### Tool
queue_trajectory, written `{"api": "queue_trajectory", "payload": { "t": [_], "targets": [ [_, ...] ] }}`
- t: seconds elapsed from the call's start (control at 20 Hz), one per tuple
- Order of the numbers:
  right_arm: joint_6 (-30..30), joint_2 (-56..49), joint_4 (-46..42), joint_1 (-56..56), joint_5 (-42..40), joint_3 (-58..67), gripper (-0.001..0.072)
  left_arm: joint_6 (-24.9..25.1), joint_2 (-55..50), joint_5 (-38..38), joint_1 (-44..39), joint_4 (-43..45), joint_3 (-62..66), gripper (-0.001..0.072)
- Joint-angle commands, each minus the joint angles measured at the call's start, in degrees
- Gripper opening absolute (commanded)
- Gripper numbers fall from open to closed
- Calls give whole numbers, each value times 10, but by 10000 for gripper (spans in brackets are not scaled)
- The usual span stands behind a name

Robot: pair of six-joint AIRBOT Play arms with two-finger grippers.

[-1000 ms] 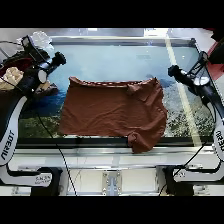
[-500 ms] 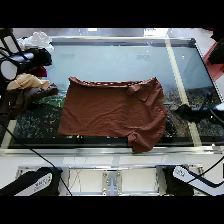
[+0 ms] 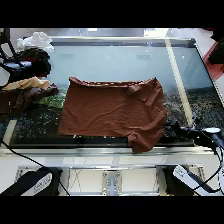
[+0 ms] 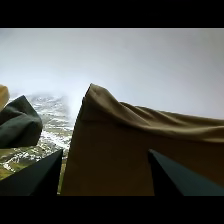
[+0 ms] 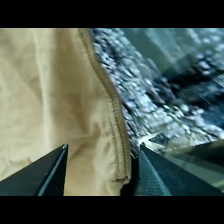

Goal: Fold the shirts.

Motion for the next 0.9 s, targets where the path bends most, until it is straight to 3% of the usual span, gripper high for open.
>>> {"api": "queue_trajectory", "payload": {
  "t": [0.0,0.2,0.4,0.5,0.75,0.85],
  "targets": [
    [-16,1,39,11,-21,-23,514,2,2,-6,0,-8,-1,606],
    [6,1,40,52,-4,-22,479,3,2,-29,0,-6,-1,606],
    [7,2,44,50,28,-22,256,8,11,-39,0,7,-31,606],
    [-5,8,51,50,47,-19,36,-8,29,-42,0,29,-73,605],
    [-5,50,59,50,91,27,28,-151,121,-73,1,93,-276,601],
    [-5,59,60,50,120,50,27,-268,160,-85,0,89,-388,599]
  ]
}}
